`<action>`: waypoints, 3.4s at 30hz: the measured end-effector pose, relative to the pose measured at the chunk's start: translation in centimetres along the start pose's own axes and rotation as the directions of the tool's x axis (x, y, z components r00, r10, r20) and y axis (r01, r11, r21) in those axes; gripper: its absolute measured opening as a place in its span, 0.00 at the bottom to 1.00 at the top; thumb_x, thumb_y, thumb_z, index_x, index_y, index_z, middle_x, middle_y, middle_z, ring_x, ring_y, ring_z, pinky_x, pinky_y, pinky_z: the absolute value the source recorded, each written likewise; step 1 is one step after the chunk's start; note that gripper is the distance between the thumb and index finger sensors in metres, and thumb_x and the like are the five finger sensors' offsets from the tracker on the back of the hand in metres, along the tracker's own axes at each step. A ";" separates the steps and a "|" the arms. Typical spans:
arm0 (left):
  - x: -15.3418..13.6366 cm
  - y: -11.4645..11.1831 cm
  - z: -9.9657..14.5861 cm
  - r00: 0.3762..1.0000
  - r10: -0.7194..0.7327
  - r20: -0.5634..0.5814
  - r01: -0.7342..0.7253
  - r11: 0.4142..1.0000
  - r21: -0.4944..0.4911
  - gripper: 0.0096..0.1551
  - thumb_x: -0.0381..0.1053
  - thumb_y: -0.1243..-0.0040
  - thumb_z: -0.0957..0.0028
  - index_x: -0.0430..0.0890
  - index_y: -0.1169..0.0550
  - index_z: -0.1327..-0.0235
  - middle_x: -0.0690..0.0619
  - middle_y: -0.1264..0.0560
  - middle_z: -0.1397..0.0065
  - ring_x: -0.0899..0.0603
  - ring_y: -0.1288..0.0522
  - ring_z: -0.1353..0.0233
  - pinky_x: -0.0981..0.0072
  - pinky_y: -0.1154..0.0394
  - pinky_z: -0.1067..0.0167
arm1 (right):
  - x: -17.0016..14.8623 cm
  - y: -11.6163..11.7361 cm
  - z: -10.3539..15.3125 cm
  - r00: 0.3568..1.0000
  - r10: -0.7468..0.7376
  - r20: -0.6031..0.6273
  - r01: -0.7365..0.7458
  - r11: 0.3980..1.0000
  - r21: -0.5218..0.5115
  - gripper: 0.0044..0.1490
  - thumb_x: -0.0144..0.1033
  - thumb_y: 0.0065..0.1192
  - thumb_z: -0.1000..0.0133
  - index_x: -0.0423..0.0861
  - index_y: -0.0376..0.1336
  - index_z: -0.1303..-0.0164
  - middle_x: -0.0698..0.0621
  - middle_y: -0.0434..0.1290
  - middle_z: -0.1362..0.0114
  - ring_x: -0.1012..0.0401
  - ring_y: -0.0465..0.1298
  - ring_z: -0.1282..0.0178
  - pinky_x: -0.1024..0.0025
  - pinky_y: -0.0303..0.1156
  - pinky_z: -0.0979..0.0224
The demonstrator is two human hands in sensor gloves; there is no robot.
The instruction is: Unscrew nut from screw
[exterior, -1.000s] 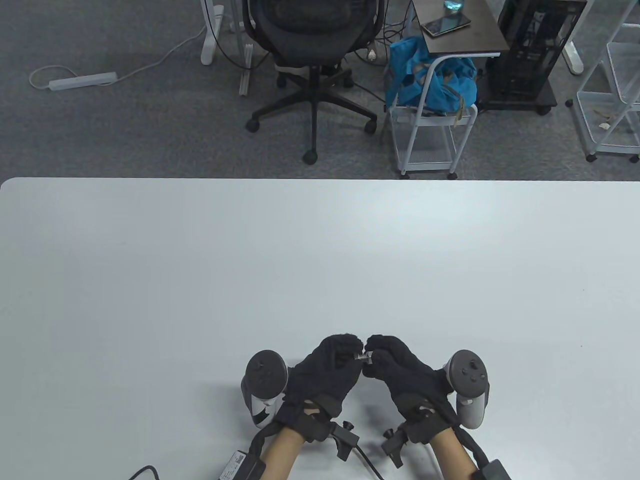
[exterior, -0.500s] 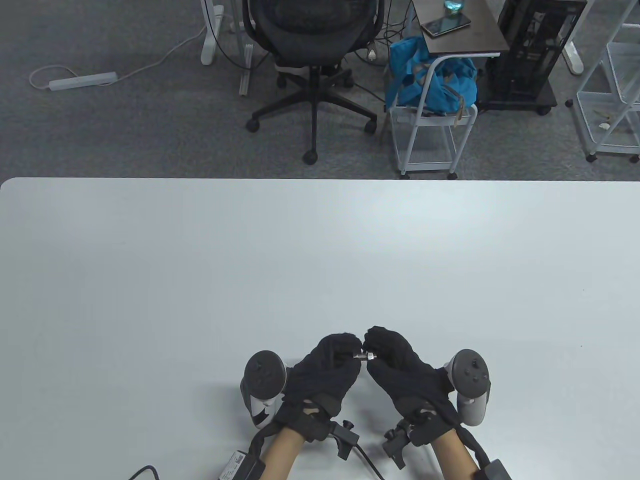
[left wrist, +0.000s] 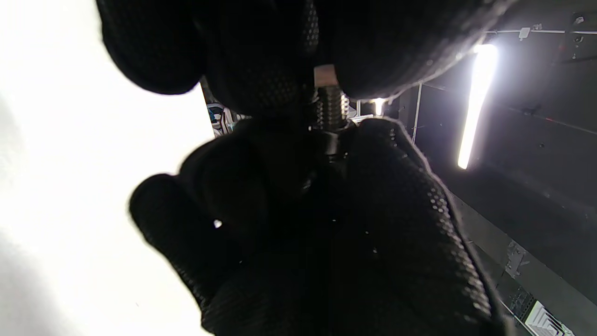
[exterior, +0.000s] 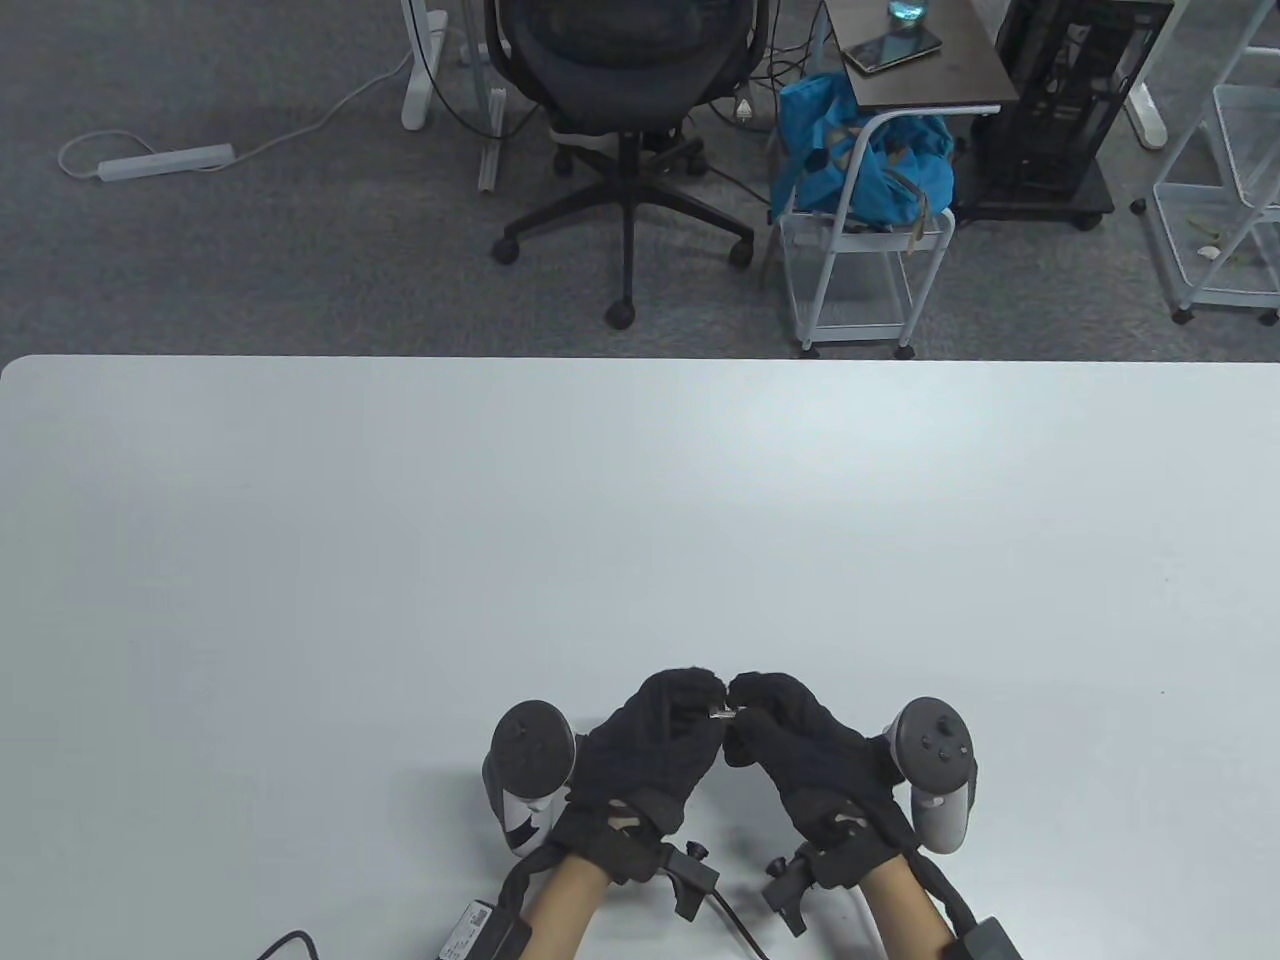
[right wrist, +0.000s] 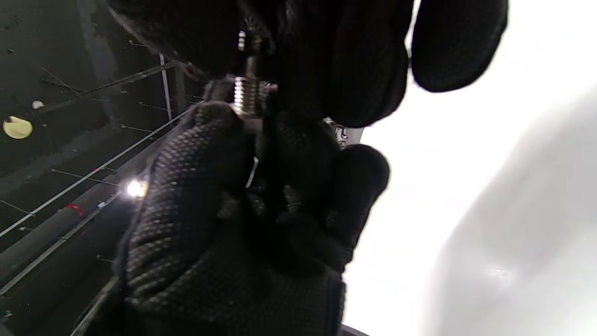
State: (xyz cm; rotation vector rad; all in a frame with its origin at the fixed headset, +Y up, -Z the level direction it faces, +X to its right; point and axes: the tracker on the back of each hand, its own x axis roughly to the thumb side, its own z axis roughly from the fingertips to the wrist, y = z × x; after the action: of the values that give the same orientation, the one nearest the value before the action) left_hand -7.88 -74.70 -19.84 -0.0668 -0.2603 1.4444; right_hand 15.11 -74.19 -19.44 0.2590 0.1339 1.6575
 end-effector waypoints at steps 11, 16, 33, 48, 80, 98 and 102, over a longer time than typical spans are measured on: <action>0.0 0.1 0.0 1.000 0.013 0.001 -0.013 1.000 0.002 0.25 0.51 0.31 0.50 0.53 0.23 0.38 0.43 0.21 0.36 0.44 0.18 0.48 0.41 0.22 0.42 | -1.0 0.0 0.2 0.996 -0.012 -0.089 0.014 1.000 0.013 0.45 0.58 0.53 0.37 0.39 0.57 0.20 0.33 0.67 0.26 0.36 0.70 0.33 0.32 0.64 0.33; 0.0 0.1 0.0 1.000 0.000 0.006 0.000 1.000 0.000 0.25 0.51 0.31 0.50 0.53 0.23 0.38 0.43 0.21 0.36 0.44 0.18 0.48 0.41 0.22 0.42 | -1.0 0.2 0.0 0.994 -0.020 -0.108 0.025 0.999 0.045 0.38 0.54 0.52 0.37 0.36 0.65 0.31 0.39 0.77 0.40 0.42 0.78 0.47 0.35 0.70 0.37; 0.1 0.1 0.0 1.000 0.014 -0.005 -0.014 1.000 0.010 0.25 0.51 0.31 0.49 0.53 0.22 0.38 0.43 0.21 0.36 0.44 0.18 0.48 0.41 0.22 0.42 | -1.1 0.1 0.1 0.994 -0.024 -0.108 0.028 0.999 0.039 0.45 0.58 0.52 0.37 0.38 0.56 0.19 0.34 0.69 0.28 0.37 0.73 0.37 0.33 0.66 0.35; 0.0 0.0 0.0 1.000 -0.010 0.006 0.010 1.000 -0.004 0.27 0.54 0.32 0.49 0.51 0.22 0.36 0.44 0.20 0.37 0.43 0.17 0.49 0.40 0.22 0.43 | -0.1 -0.2 -0.1 1.000 0.006 0.002 -0.006 1.000 -0.001 0.33 0.44 0.62 0.39 0.40 0.63 0.28 0.44 0.77 0.42 0.48 0.80 0.48 0.41 0.74 0.36; 0.0 0.4 0.0 0.999 0.040 -0.016 -0.039 0.999 0.029 0.26 0.52 0.31 0.50 0.52 0.22 0.38 0.43 0.21 0.37 0.44 0.17 0.49 0.41 0.21 0.43 | -0.5 -0.2 0.1 0.996 -0.078 -0.042 0.079 0.997 0.014 0.35 0.45 0.62 0.38 0.49 0.58 0.22 0.37 0.63 0.23 0.39 0.68 0.30 0.33 0.63 0.29; 0.0 0.1 0.0 1.000 0.026 -0.008 -0.026 1.000 0.011 0.25 0.52 0.32 0.49 0.52 0.22 0.38 0.43 0.21 0.37 0.44 0.17 0.49 0.41 0.21 0.43 | -0.2 -0.1 -0.1 1.000 -0.014 -0.021 0.014 1.000 -0.002 0.32 0.43 0.62 0.39 0.41 0.62 0.28 0.44 0.76 0.41 0.48 0.79 0.47 0.41 0.73 0.35; -0.1 0.2 0.0 0.999 0.049 -0.015 -0.049 0.998 0.028 0.25 0.52 0.32 0.49 0.52 0.23 0.38 0.43 0.21 0.37 0.44 0.17 0.49 0.41 0.21 0.43 | 0.0 -0.2 -0.1 0.998 -0.059 -0.016 0.059 0.997 0.039 0.31 0.38 0.65 0.40 0.51 0.61 0.25 0.41 0.67 0.27 0.42 0.71 0.33 0.35 0.66 0.30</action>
State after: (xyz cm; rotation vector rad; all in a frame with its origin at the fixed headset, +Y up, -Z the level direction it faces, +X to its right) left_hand -8.12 -74.76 -19.87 -0.0625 -0.2270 1.4953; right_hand 15.27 -74.20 -19.58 0.2703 0.1840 1.5995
